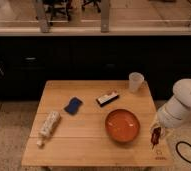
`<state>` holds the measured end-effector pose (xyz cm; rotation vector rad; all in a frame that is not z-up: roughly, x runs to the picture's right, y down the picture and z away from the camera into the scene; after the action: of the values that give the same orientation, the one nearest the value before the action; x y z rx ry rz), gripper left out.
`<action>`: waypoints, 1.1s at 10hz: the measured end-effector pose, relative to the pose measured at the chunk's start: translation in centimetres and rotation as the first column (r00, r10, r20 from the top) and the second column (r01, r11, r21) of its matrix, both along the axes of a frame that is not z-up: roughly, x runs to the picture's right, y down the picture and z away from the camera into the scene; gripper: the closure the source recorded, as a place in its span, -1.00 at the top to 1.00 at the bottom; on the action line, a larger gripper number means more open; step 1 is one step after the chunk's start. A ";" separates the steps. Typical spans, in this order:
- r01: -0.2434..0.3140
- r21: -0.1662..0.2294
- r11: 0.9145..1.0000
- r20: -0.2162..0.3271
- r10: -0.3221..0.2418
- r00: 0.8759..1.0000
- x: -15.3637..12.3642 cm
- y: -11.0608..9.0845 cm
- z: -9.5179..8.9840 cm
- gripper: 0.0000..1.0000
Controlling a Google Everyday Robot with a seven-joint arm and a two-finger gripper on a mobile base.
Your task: Place the pepper in the ceramic bowl
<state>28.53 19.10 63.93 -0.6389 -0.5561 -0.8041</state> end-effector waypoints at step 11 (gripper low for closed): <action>0.059 0.016 0.998 0.040 -0.060 0.997 -7.4 -1.9 1.7 -1.00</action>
<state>21.11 17.15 65.64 -0.6291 -0.5693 -0.8777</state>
